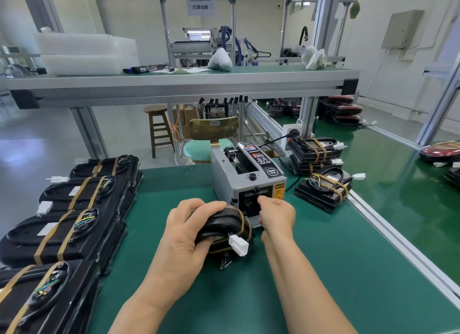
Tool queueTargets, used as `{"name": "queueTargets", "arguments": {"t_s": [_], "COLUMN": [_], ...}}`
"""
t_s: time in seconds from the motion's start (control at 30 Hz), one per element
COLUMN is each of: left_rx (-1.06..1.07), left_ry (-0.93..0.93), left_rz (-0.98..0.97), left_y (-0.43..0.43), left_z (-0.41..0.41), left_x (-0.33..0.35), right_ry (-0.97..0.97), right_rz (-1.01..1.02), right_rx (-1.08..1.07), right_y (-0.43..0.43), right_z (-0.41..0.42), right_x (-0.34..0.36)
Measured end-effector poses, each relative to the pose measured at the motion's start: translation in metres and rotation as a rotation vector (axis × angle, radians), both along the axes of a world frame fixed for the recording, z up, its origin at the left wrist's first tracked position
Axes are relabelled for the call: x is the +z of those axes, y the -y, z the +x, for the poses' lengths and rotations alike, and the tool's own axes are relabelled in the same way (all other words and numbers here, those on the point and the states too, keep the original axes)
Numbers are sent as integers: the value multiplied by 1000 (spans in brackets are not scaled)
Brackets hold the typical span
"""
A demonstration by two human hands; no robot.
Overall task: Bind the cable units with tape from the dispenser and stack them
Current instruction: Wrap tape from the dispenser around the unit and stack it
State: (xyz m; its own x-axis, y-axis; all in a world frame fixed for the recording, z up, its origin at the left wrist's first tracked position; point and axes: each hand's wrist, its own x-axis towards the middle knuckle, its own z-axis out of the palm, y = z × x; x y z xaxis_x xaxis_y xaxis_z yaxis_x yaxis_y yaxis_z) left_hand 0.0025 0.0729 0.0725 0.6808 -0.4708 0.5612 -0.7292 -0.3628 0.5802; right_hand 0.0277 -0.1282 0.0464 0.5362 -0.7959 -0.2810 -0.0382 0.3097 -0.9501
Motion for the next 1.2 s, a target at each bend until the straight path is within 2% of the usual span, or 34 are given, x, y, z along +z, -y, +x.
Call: {"name": "queueTargets", "arguments": {"t_s": [0.13,0.23,0.37,0.5,0.73,1.2], "left_rx": [-50,-57,75,92,63,84], "left_ry": [-25,-111,-214,-188,-149,-137], "left_rz": [-165,-247,-153,-66,-70,-42], "left_y": [-3,-6,-8,-5,-7,-9], "left_z": [1,1,3,0,1,3], "left_x": [-6,-12,-25,-37,-48,-58], "right_ry": [167,300,375,344,252,207], "right_rz": [59,86,119,146,107,94], "right_rx": [-1,36,226,367,428,483], "right_y": [-5,-14,-36,-58,-70,-82], "right_z": [-22,-46,-68,-76,-81,-80], "right_x": [12,32,51,49,34,28]}}
